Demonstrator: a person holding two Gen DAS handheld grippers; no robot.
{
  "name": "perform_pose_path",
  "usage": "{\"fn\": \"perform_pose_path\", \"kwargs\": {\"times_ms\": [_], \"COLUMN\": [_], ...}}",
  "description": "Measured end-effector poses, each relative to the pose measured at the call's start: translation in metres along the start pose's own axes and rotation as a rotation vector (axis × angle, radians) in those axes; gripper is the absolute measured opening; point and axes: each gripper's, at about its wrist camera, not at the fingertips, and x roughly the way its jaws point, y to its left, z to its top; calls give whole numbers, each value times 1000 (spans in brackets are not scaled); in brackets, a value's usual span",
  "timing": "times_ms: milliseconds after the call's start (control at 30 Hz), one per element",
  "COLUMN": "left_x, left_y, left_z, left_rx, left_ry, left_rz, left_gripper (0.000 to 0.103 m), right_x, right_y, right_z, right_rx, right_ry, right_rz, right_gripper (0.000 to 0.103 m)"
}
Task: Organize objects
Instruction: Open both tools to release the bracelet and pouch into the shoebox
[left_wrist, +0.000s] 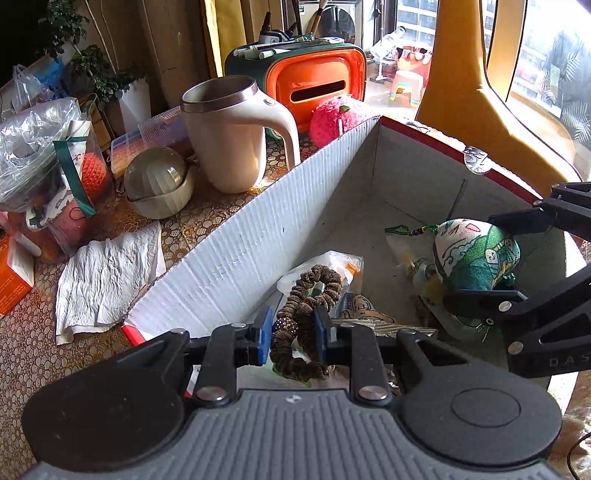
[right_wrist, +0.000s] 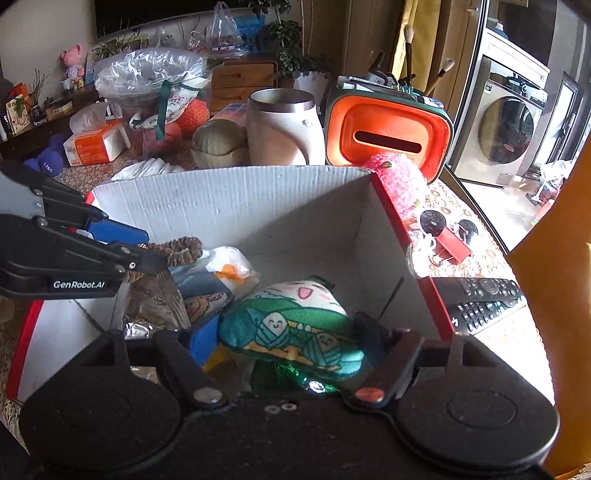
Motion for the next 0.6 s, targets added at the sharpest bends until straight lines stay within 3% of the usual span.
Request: {"fn": "perform_pose_path", "kwargs": {"times_ms": [333, 433, 533, 600], "left_x": [1, -2, -10, -17], "left_y": [5, 7, 7, 7], "left_z": [-2, -3, -5, -6], "left_rx": [-35, -51, -55, -53], "left_ry": [12, 12, -9, -26], "left_rz": [-12, -14, -14, -15], "left_gripper": [25, 33, 54, 58], "right_x": [2, -2, -8, -13], "right_y": [0, -1, -1, 0], "right_z": [-7, -8, -8, -7], "right_rx": [24, 35, 48, 51], "right_ry": [10, 5, -2, -11], "right_rz": [6, 0, -3, -7], "right_gripper": [84, 85, 86, 86]}}
